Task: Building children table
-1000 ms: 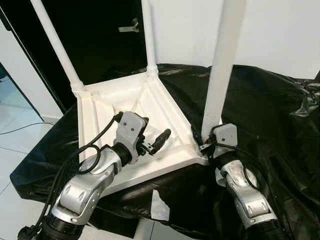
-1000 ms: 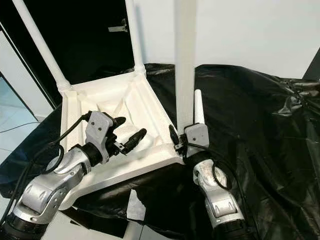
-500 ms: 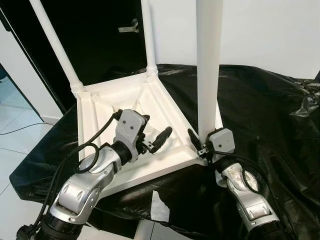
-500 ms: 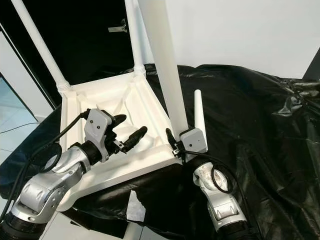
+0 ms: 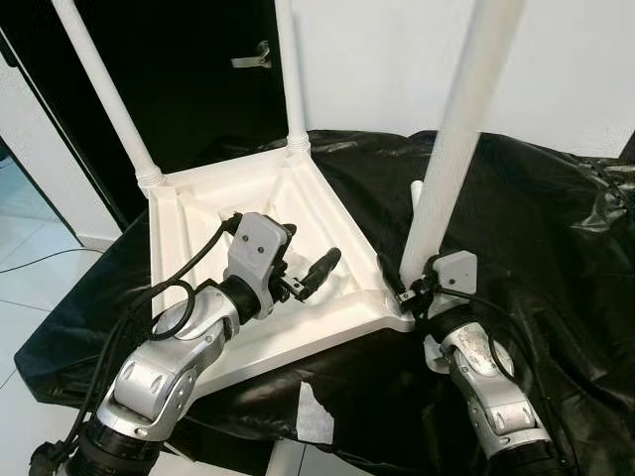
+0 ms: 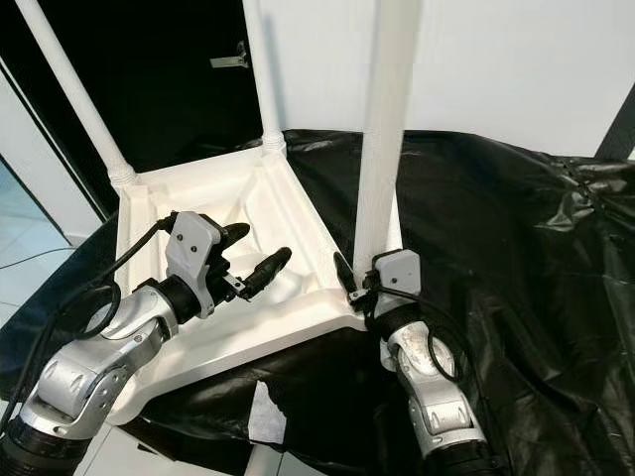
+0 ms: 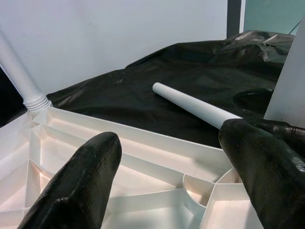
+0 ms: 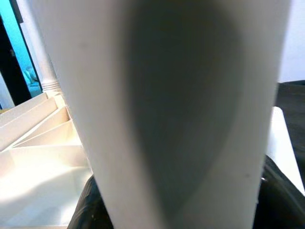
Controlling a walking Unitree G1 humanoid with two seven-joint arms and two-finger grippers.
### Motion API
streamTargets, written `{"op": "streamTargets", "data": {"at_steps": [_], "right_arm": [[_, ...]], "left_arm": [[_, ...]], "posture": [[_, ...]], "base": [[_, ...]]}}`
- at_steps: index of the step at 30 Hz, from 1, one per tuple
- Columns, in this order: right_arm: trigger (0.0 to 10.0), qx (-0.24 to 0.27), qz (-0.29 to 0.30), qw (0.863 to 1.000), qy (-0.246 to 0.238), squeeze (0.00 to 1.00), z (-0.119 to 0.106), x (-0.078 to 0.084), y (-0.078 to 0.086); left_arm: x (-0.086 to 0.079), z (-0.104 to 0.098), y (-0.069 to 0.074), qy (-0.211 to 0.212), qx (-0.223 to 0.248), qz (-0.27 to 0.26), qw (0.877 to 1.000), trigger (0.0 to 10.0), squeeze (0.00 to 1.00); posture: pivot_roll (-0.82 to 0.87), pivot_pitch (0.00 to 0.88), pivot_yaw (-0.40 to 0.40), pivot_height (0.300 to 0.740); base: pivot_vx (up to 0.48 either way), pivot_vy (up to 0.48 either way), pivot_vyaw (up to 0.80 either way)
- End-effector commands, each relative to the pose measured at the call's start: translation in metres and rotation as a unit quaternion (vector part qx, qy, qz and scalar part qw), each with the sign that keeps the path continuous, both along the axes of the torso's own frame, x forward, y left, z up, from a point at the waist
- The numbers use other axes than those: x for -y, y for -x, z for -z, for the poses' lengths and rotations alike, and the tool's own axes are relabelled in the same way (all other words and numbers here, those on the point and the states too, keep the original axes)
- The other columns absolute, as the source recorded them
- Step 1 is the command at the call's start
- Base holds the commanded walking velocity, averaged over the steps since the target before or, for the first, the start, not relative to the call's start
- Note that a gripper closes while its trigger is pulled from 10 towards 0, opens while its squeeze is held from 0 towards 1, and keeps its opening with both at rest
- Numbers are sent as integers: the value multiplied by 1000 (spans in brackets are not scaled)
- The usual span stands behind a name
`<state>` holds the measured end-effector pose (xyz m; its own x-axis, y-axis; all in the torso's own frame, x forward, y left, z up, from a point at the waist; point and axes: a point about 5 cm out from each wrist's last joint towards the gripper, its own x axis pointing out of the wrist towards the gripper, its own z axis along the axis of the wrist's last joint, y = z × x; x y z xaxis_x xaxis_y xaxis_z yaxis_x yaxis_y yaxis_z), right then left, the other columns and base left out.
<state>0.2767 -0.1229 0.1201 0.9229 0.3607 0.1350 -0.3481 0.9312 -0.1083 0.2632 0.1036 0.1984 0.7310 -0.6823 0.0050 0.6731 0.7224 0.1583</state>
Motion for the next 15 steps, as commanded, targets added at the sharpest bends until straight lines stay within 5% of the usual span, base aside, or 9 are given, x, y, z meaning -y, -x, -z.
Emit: {"op": "streamTargets", "data": {"at_steps": [1,15], "right_arm": [[10000,-117,11,993,-7,0,41,4,9],[10000,-149,17,987,-66,0,36,4,5]], "left_arm": [[5,-1,5,-12,-4,75,997,10000,0],[4,-2,6,-12,-2,74,997,10000,0]], "posture": [[24,0,70,740],[26,0,68,740]], "base": [[0,0,0],[0,0,0]]}}
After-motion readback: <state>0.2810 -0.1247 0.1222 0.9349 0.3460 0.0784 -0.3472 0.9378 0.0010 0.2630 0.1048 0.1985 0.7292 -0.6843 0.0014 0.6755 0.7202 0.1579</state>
